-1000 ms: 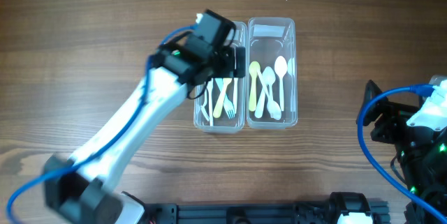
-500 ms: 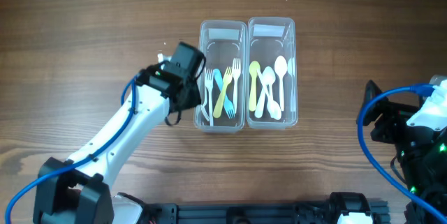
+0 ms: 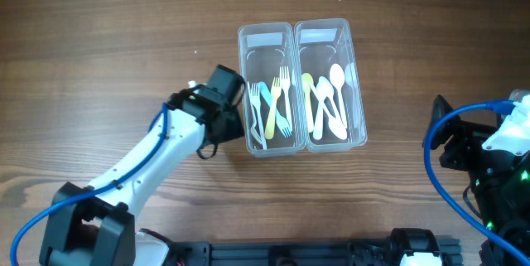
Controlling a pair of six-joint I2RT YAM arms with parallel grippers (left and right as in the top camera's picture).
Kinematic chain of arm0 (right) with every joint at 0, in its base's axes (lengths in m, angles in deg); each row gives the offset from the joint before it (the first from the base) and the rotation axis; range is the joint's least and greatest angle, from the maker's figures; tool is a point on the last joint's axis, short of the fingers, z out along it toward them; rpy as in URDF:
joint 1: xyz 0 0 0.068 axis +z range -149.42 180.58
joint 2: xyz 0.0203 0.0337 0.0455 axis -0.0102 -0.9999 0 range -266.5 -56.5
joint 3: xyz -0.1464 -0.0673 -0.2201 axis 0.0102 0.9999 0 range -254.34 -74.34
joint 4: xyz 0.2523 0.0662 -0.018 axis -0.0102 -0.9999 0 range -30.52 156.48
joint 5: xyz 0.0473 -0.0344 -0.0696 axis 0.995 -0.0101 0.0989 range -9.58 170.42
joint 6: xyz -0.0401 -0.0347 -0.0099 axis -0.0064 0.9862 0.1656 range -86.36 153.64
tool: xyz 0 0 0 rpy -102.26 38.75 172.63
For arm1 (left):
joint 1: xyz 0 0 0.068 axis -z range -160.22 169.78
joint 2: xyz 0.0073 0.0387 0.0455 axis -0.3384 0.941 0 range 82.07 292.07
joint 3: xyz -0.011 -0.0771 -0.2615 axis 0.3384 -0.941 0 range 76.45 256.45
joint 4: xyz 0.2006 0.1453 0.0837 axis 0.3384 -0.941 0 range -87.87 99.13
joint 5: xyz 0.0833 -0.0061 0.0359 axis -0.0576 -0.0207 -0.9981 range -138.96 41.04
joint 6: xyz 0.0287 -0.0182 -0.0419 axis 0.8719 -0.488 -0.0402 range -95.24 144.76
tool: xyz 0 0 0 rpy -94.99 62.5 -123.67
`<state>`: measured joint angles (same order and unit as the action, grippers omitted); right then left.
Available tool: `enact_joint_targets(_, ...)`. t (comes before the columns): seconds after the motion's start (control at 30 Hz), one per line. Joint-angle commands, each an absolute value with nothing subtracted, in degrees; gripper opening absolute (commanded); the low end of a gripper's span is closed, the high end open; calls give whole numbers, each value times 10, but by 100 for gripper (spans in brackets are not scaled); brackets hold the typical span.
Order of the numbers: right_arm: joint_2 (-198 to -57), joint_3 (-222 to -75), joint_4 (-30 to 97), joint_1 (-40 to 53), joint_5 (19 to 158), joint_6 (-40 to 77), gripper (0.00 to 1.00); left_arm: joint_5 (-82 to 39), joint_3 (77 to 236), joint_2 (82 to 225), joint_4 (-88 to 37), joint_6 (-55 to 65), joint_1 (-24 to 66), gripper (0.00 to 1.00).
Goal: Pack container
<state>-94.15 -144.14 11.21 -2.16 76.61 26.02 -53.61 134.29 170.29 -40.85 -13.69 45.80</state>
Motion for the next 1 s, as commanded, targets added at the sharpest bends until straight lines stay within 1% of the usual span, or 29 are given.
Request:
enact_joint_targets(0.0,-943,-1444,115,-23,775,260,100,-552,1395,1646,-457,-14,376,70)
enact_joint_targets(0.1,-943,-1444,115,-23,775,260,100,-556,1443,1560,-471,84,334,74)
enact_joint_targets(0.2,-943,-1444,115,-23,775,260,100,-594,1452,1454,-464,96,326,79)
enact_joint_targets(0.3,-943,-1444,115,-23,775,260,100,-592,1451,1342,-470,117,326,80)
enact_joint_targets(0.33,-943,-1444,115,-23,775,260,100,-591,1451,1311,-478,117,326,83)
enact_joint_targets(0.37,-943,-1444,115,-23,775,260,100,-591,1451,1277,-494,117,326,100)
enact_joint_targets(0.53,-943,-1444,115,-23,775,260,100,-591,1451,1186,-560,117,326,100)
enact_joint_targets(0.6,-943,-1444,115,-23,775,260,100,-592,1451,1178,-566,118,326,100)
enact_joint_targets(0.67,-943,-1444,115,-23,775,260,100,-609,1451,1178,-622,126,326,100)
enact_joint_targets(0.7,-943,-1444,115,-23,775,260,100,-611,1451,1178,-625,128,326,100)
enact_joint_targets(0.77,-943,-1444,115,-23,775,260,100,-611,1450,1178,-617,128,326,100)
enact_joint_targets(0.83,-943,-1444,115,-23,775,260,100,-611,1442,1165,-577,142,321,100)
enact_joint_targets(0.87,-943,-1444,115,-23,775,260,100,-610,1424,1143,-553,150,302,100)
enact_joint_targets(0.93,-943,-1444,115,-23,775,260,100,-604,1349,1073,-531,149,260,100)
enact_joint_targets(0.97,-943,-1444,115,-23,775,260,100,-604,1302,1041,-501,150,254,100)
